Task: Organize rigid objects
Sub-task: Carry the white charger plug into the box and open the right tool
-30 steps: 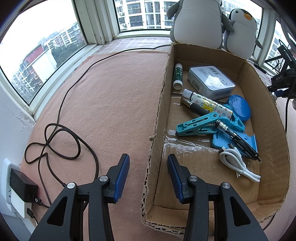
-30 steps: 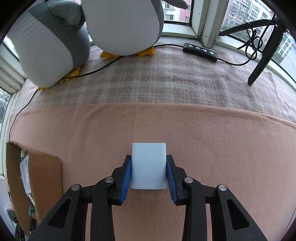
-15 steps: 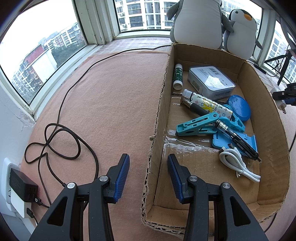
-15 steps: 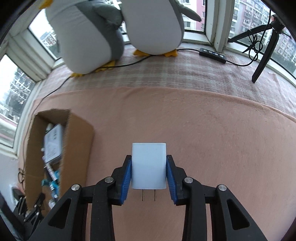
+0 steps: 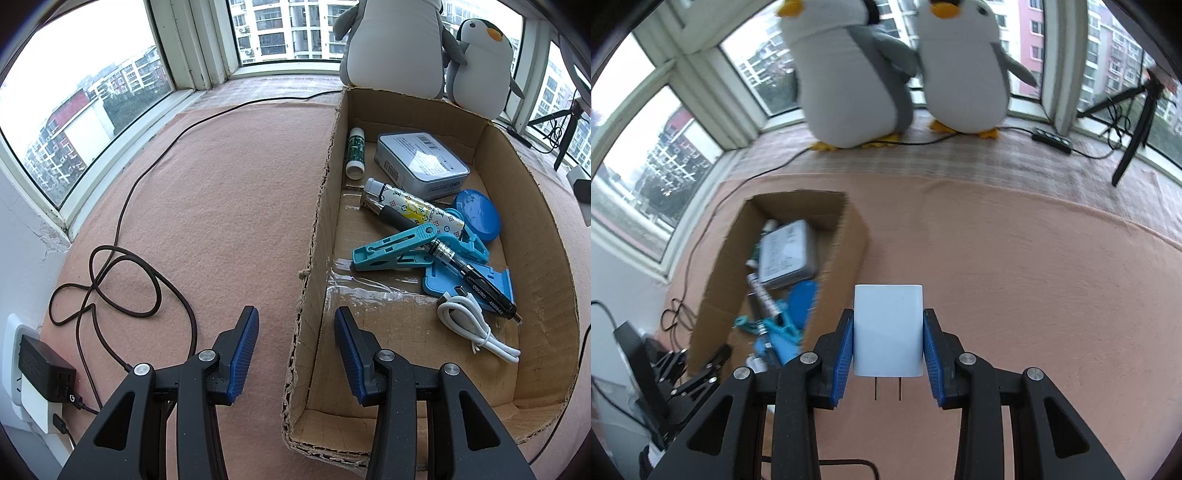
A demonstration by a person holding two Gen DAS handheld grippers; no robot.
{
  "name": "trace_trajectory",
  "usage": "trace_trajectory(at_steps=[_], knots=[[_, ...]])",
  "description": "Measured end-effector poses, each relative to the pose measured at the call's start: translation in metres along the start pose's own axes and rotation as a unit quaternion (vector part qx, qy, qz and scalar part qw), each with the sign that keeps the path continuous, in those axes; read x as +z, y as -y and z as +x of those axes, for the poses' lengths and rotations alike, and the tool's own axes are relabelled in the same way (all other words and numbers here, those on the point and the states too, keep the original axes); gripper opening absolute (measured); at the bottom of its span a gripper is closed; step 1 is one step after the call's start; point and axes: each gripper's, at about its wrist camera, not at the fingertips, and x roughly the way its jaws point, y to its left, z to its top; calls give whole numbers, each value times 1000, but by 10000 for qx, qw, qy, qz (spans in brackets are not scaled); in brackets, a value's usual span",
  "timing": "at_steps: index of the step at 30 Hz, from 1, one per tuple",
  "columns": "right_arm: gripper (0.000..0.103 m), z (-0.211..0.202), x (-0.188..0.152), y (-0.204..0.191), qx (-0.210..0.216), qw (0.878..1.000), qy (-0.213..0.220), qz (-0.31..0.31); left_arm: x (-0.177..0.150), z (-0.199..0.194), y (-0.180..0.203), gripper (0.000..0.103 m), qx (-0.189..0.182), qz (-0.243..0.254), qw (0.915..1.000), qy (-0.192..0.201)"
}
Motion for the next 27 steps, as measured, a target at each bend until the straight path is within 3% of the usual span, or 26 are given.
trace_trajectory(at_steps=[10,18,27], knots=[[32,8,-12,-52,530,9977,13,-422,0,0,0,46,-1,-4,10000,1],[32,23,-20,-101,492,9935,-4,-1023,0,0,-2,46,0,-19,10000,5],[32,48,-24,-119,240,9910,-125,-1313,0,0,-2,46,0,-18,10000,6]])
